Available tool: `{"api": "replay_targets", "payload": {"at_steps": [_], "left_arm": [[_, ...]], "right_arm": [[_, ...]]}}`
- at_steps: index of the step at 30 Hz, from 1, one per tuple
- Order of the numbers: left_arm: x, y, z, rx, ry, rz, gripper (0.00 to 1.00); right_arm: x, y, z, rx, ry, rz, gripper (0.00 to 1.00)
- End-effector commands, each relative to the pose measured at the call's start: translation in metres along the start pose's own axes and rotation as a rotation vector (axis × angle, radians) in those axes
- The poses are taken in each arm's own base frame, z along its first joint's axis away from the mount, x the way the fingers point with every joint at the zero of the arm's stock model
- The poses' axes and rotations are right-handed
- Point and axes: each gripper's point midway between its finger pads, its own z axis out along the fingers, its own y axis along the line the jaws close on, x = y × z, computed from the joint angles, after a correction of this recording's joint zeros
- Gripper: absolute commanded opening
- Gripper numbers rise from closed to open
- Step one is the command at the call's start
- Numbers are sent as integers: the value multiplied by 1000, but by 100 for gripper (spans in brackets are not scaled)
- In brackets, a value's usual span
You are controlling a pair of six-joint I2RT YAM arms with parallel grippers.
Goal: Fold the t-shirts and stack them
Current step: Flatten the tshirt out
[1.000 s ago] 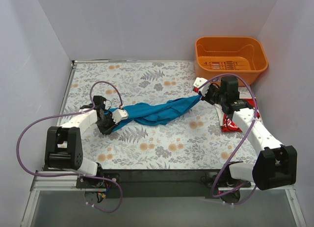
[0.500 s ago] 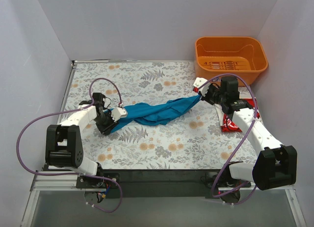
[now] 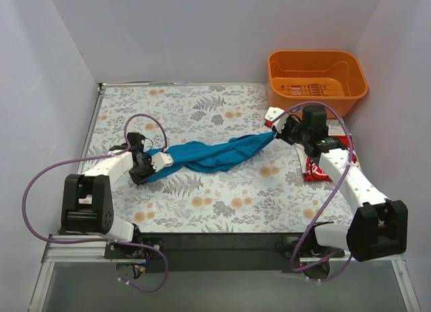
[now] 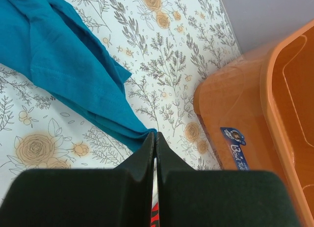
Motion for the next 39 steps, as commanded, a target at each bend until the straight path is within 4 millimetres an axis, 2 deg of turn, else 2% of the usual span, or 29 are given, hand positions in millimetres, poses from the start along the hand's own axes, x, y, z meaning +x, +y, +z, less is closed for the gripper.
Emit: {"api": "replay_targets", "payload": {"at_steps": [1,4,5,8,9,11,12,13,15,16,18,19,21,22,23,24,25,26,27,28,29,31,32,35,36,39], "left_arm": [[23,-30,23,121,59,1,0],[11,-26,18,131,30,-43,0],[-3,-14,11,109,-12,-68,0],[-20,2,-7,100,-83,-121,0],[-36,18,-20,72,-139,-139,0],[-50,27,-36,64,-185,-161,0],[-70,44,-55,27,-251,-171,0],[-69,54,-65,13,-273,-212,0],[-85,77,-87,-37,-355,-281,0],[-99,99,-111,-95,-416,-298,0],[-109,129,-136,-171,-503,-357,0],[-123,146,-163,-212,-580,-414,0],[-134,169,-191,-281,-671,-455,0],[-142,179,-211,-314,-723,-483,0],[-145,186,-222,-342,-751,-498,0],[-150,197,-240,-397,-801,-497,0],[-151,204,-251,-440,-825,-510,0],[-155,210,-265,-468,-862,-529,0],[-159,219,-285,-530,-911,-519,0],[-161,224,-296,-562,-940,-527,0],[-160,232,-312,-605,-974,-553,0],[-166,241,-338,-663,-1040,-550,0],[-169,246,-358,-704,-1084,-560,0],[-169,253,-391,-788,-1144,-563,0],[-170,254,-408,-826,-1178,-549,0],[-167,250,-443,-920,-1235,-517,0]], "right_arm": [[-26,-14,-9,35,-62,-19,1],[-29,-15,-11,37,-72,-22,1],[-32,-15,-11,38,-76,-23,1],[-36,-21,-14,57,-81,-18,1],[-40,-26,-15,68,-85,-20,1],[-46,-32,-17,86,-96,-18,1],[-50,-38,-18,107,-99,-17,1],[-57,-47,-20,128,-110,-22,1],[-66,-63,-24,178,-124,-20,1],[-76,-74,-27,204,-140,-26,1],[-89,-93,-32,266,-166,-24,1],[-100,-105,-36,299,-189,-29,1],[-113,-125,-43,364,-213,-29,1],[-121,-136,-45,400,-236,-36,1],[-136,-152,-55,454,-258,-45,1],[-143,-163,-58,493,-281,-51,1],[-150,-172,-62,526,-296,-56,1],[-163,-187,-75,583,-317,-63,1],[-171,-197,-78,617,-337,-67,1],[-179,-204,-84,643,-355,-71,1],[-192,-215,-96,682,-385,-83,1],[-205,-230,-108,742,-416,-100,1],[-210,-235,-112,762,-424,-106,1],[-235,-253,-137,845,-478,-140,1],[-245,-260,-148,875,-500,-150,1],[-265,-272,-175,944,-545,-167,1]]}}
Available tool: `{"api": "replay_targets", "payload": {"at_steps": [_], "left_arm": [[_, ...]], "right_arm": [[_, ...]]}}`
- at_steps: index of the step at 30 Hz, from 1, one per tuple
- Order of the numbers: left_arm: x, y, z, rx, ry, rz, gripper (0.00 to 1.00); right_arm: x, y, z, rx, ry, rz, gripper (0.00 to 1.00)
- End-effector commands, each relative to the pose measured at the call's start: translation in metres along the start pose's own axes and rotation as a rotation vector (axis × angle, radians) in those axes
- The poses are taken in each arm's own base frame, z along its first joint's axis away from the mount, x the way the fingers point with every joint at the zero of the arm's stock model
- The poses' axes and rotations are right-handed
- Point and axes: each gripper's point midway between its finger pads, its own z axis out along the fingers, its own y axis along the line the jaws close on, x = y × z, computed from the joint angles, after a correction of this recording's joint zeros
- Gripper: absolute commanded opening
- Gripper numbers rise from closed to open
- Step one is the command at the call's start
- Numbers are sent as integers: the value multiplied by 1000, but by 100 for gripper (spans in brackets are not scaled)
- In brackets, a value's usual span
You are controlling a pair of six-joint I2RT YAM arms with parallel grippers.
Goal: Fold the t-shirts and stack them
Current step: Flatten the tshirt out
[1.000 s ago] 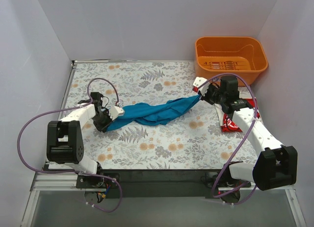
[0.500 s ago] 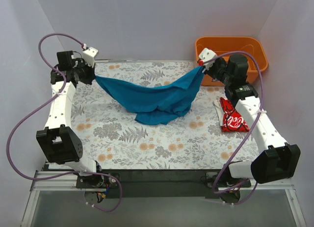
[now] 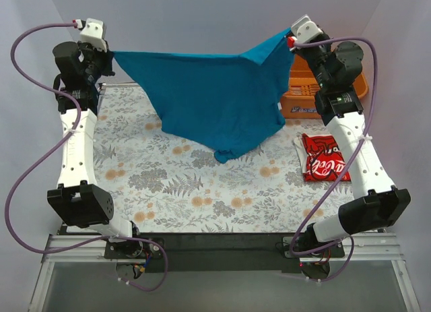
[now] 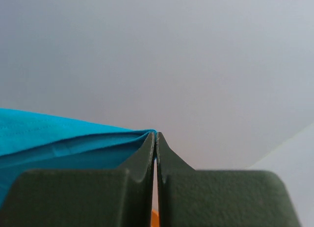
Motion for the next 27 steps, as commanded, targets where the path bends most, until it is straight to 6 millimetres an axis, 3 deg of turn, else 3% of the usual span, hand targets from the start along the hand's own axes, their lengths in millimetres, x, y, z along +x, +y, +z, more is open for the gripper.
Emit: {"api": "replay_targets", "payload": {"at_steps": [1,3,4,7,10,12,19,20,22,24,25,27], "left_arm": [[-85,24,-38,-137,-233,47,0],[-113,30,-60,-183,-319,75,0],[-116,32,-64,-201,-330,78,0],[-151,35,-99,-261,-446,109,0],[-167,39,-116,-308,-494,117,0],[-173,45,-119,-339,-514,129,0],[-144,58,-75,-346,-450,147,0],[-141,59,-69,-340,-445,151,0],[-127,63,-47,-323,-411,147,0],[-118,66,-27,-308,-398,133,0],[-119,67,-21,-303,-415,135,0],[-112,69,-1,-284,-424,114,0]], "right_arm": [[-62,-70,-8,210,-143,-40,1],[-82,-87,-15,254,-184,-50,1],[-91,-94,-21,272,-203,-48,1],[-121,-114,-42,317,-266,-25,1],[-137,-112,-52,300,-318,6,1],[-140,-106,-47,275,-333,8,1],[-113,-88,4,254,-325,-23,1],[-106,-85,19,257,-319,-20,1],[-90,-75,42,248,-307,-15,1],[-92,-78,52,268,-332,-26,1],[-78,-67,67,258,-321,-30,1],[-89,-77,73,308,-372,-44,1]]}}
